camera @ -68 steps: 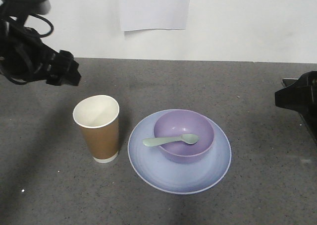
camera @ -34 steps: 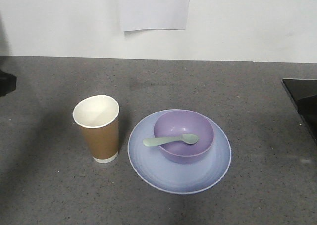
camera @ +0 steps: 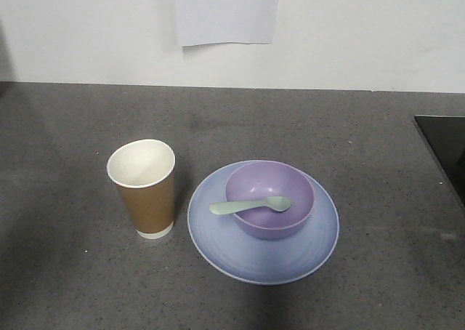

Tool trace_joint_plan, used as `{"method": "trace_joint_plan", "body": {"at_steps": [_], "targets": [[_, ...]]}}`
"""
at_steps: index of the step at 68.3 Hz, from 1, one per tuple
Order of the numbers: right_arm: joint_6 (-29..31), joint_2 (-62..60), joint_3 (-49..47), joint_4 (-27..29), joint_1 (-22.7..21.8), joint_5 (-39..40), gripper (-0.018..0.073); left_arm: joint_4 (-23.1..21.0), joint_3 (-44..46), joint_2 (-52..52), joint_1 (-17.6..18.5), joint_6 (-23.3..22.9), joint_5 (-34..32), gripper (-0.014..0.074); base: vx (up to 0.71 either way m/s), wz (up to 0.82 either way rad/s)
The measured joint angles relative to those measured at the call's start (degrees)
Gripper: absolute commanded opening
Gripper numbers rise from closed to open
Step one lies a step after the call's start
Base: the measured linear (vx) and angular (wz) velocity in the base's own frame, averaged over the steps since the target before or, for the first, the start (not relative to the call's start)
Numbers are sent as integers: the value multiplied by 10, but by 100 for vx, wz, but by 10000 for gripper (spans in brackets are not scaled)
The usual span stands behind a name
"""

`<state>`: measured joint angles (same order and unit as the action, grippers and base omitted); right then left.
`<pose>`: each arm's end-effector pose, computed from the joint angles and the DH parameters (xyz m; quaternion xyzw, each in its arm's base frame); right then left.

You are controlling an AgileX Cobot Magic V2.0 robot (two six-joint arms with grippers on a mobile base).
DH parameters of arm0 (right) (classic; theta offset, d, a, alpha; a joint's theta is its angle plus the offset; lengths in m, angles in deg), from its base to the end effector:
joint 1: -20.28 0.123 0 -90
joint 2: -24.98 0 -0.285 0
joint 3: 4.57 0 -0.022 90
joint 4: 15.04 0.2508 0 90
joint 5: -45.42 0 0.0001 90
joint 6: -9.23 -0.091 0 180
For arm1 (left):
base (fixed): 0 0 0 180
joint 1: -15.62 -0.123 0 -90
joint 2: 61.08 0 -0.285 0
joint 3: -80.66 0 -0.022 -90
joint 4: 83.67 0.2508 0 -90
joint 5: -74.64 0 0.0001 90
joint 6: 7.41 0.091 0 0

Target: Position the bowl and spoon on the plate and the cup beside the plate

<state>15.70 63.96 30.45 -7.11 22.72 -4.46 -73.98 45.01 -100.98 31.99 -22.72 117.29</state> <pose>0.0883 0.0134 0.3424 -0.0540 0.8788 0.0511 0.4714 0.0976 -0.0178 0.3475 0.0318 0.8547 -0.0617 0.5144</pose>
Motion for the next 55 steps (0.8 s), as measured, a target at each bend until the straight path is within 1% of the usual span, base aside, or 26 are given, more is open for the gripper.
{"method": "trace_joint_plan", "body": {"at_steps": [6,9,13,14,17,19,30,55], "targets": [[0,-12,9,0,0,7,293,0,-13,15,0,0,-3,209,0,0],[0,-14,10,0,0,9,204,0,-14,19,0,0,-3,122,0,0],[0,-14,11,0,0,11,113,0,-16,21,0,0,-3,7,0,0],[0,-14,11,0,0,11,90,0,-16,21,0,0,-3,-10,0,0],[0,-14,11,-1,0,12,12,0,-16,21,0,0,-4,-9,0,0],[0,-14,11,-1,0,13,-17,0,-16,21,0,0,-4,-8,0,0],[0,-14,11,-1,0,14,-10,0,-16,21,0,0,-16,-8,0,0],[0,-14,11,-1,0,14,-10,0,-16,21,0,0,-18,-7,0,0]]}}
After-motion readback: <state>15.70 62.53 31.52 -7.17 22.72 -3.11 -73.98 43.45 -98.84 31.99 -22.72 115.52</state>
